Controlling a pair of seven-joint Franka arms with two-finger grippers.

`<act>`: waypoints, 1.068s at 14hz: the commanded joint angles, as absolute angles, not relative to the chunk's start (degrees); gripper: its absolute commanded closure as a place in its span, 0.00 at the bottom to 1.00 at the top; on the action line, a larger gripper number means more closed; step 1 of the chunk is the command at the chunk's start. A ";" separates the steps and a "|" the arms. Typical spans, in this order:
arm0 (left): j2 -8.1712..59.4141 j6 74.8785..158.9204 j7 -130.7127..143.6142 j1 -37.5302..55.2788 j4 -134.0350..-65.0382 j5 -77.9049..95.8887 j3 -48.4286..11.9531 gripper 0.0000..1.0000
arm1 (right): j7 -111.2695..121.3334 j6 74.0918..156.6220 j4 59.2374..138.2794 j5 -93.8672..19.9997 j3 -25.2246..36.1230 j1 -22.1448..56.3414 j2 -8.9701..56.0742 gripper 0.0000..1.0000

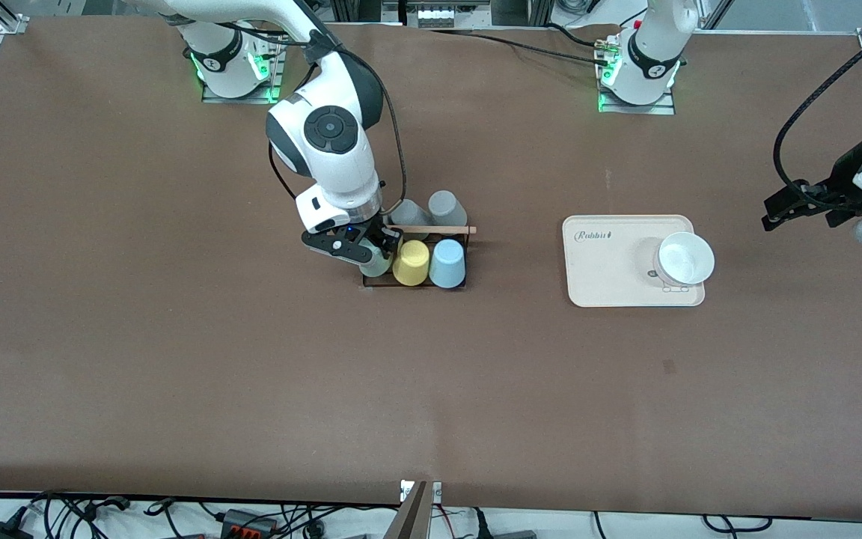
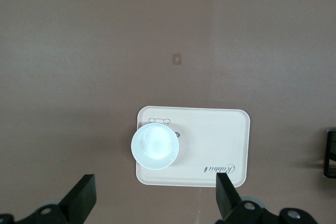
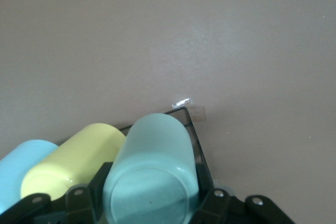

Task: Hang scattered cups on rack with three cups
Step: 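Hang the pale green cup on the rack peg beside the yellow cup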

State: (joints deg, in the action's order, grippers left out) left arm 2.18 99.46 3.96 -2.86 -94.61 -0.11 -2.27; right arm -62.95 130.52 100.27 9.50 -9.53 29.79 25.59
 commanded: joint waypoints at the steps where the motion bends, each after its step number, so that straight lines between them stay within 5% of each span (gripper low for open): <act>1: 1.76 99.58 2.72 -2.81 -94.13 0.70 -2.02 0.00 | -64.34 130.34 99.67 10.11 -9.40 31.55 26.54 0.93; 12: 1.93 99.76 2.81 -2.90 -94.13 0.79 -2.02 0.00 | -64.34 130.34 100.46 11.78 -9.40 32.08 27.77 0.90; 15: 1.93 99.76 2.81 -2.90 -94.04 0.88 -2.02 0.00 | -64.34 130.34 100.55 11.87 -9.40 32.08 27.95 0.53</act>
